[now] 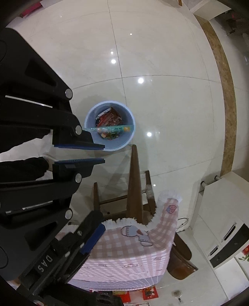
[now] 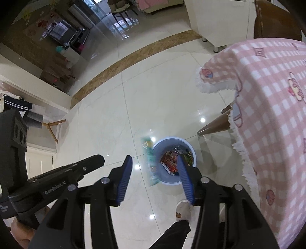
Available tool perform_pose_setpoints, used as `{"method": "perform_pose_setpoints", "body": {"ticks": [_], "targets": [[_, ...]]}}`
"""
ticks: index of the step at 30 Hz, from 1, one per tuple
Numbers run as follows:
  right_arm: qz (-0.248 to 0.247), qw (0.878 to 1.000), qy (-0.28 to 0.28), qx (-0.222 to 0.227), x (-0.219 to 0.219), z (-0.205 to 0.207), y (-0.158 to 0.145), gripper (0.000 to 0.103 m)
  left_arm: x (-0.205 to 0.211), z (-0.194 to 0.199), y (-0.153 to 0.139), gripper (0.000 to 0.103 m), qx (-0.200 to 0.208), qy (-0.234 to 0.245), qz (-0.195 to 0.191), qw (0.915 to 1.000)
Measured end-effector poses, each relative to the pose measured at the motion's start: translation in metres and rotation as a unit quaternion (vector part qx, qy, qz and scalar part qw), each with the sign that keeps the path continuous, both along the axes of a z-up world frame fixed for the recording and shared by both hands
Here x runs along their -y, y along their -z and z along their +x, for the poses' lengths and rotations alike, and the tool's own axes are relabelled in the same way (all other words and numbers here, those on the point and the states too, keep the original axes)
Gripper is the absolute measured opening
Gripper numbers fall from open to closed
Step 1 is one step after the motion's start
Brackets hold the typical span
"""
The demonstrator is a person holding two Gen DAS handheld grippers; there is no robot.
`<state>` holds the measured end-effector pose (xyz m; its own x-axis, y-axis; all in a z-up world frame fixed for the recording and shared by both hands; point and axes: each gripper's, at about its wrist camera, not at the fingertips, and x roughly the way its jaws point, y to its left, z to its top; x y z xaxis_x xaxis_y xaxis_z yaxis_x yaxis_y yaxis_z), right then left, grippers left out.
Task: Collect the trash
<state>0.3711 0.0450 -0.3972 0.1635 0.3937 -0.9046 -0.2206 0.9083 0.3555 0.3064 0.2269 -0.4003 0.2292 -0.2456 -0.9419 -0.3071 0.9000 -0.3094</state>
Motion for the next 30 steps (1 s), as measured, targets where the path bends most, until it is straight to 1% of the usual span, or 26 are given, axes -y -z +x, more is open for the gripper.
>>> {"method": "perform_pose_setpoints", "body": {"ticks": [2,4,5,6,7,10,13,14,15,16,17,18,19,21,22,24,26,27,29,30], "targets": [[0.002,1.0,0.005,0.002,0.006,-0.005,-0.007,0.049,0.003,-0.004,-0.006,0.01,0.0,0.005,0.012,0.9999],[0.005,1.0,0.006,0.009,0.011,-0.01,-0.018,0.049,0.008,-0.01,-0.02,0.018,0.006,0.01,0.025,0.9996],[0.008,1.0,0.005,0.013,0.014,-0.013,-0.025,0.049,0.011,-0.012,-0.026,0.038,0.011,0.011,0.03,0.9994],[0.01,1.0,0.004,0.016,0.017,-0.016,-0.03,0.049,0.016,-0.019,-0.04,0.062,0.026,0.012,0.041,0.9987],[0.014,1.0,0.002,0.021,0.022,-0.021,-0.038,0.049,0.019,-0.024,-0.052,0.064,0.043,0.013,0.052,0.9976],[0.021,0.999,-0.007,0.039,0.036,-0.033,-0.064,0.049,0.035,-0.039,-0.087,0.064,0.071,0.025,0.084,0.9936],[0.028,0.997,-0.016,0.065,0.055,-0.051,-0.094,0.049,0.053,-0.055,-0.125,0.064,0.107,0.025,0.114,0.9874],[0.031,0.996,-0.018,0.078,0.065,-0.058,-0.107,0.049,0.061,-0.061,-0.138,0.068,0.122,0.026,0.125,0.9843],[0.033,0.995,-0.019,0.087,0.072,-0.064,-0.115,0.049,0.071,-0.07,-0.154,0.071,0.141,0.027,0.143,0.9793],[0.036,0.994,-0.02,0.103,0.084,-0.073,-0.13,0.049,0.082,-0.08,-0.17,0.072,0.159,0.025,0.162,0.9736],[0.036,0.992,-0.021,0.119,0.094,-0.082,-0.144,0.05,0.089,-0.087,-0.18,0.075,0.171,0.024,0.172,0.9698],[0.035,0.99,-0.022,0.131,0.102,-0.089,-0.154,0.051,0.101,-0.098,-0.196,0.079,0.19,0.02,0.184,0.9642],[0.035,0.987,-0.024,0.152,0.115,-0.1,-0.169,0.052,0.112,-0.11,-0.209,0.079,0.205,0.015,0.192,0.9595],[0.034,0.982,-0.027,0.184,0.133,-0.118,-0.194,0.055,0.13,-0.131,-0.23,0.08,0.232,0.008,0.202,0.9514],[0.033,0.977,-0.029,0.207,0.148,-0.133,-0.211,0.056,0.14,-0.143,-0.241,0.081,0.242,0.0,0.209,0.9475],[0.03,0.972,-0.033,0.232,0.164,-0.151,-0.231,0.059,0.16,-0.165,-0.259,0.084,0.258,-0.012,0.208,0.9435],[0.024,0.963,-0.036,0.266,0.185,-0.177,-0.256,0.063,0.178,-0.184,-0.276,0.086,0.273,-0.01,0.193,0.9424],[0.022,0.959,-0.034,0.28,0.195,-0.188,-0.267,0.065,0.185,-0.19,-0.281,0.087,0.276,-0.009,0.193,0.9414],[0.02,0.952,-0.028,0.305,0.211,-0.205,-0.284,0.067,0.201,-0.208,-0.299,0.087,0.285,-0.011,0.207,0.9359],[0.019,0.949,-0.026,0.314,0.218,-0.211,-0.29,0.07,0.206,-0.214,-0.304,0.088,0.289,-0.01,0.211,0.9335]]}}
